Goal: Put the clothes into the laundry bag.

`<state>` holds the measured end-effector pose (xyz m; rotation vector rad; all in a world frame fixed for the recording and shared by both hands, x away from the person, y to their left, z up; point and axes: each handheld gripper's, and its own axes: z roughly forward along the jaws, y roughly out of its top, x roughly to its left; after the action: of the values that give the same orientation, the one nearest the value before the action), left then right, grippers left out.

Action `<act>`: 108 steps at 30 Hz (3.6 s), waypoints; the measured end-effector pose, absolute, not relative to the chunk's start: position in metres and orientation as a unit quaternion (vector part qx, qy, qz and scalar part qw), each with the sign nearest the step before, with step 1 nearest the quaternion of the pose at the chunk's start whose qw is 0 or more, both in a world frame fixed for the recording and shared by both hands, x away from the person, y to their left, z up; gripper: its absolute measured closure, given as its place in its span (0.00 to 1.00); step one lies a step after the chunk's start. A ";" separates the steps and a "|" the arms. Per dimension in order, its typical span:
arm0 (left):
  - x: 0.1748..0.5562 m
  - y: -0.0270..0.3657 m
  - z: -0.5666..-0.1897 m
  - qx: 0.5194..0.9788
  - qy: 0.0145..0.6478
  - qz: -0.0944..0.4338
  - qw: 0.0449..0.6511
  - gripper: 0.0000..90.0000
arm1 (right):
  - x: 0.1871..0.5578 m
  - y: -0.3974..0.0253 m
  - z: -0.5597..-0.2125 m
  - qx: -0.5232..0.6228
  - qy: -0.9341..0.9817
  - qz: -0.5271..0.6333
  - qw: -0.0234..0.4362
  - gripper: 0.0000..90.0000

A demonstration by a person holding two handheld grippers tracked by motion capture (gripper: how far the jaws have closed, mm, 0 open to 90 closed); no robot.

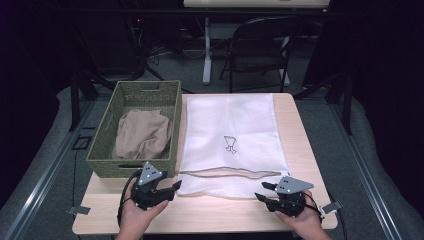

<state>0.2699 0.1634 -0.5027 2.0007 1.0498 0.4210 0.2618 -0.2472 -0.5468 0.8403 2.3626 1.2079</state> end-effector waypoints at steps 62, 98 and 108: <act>0.378 0.212 -0.423 0.779 0.527 0.168 0.295 0.37 | 0.263 -0.249 -0.548 0.303 0.828 0.435 0.183 0.56; 0.453 0.235 -0.438 0.740 0.602 0.141 0.265 0.35 | 0.264 -0.249 -0.549 0.306 0.830 0.432 0.174 0.56; 0.471 0.235 -0.456 0.733 0.621 0.121 0.250 0.34 | 0.264 -0.250 -0.550 0.304 0.831 0.433 0.170 0.56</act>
<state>0.4707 0.2352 -0.4563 1.9948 1.6923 0.3302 0.2644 -0.2504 -0.5495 0.8650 2.3623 1.2300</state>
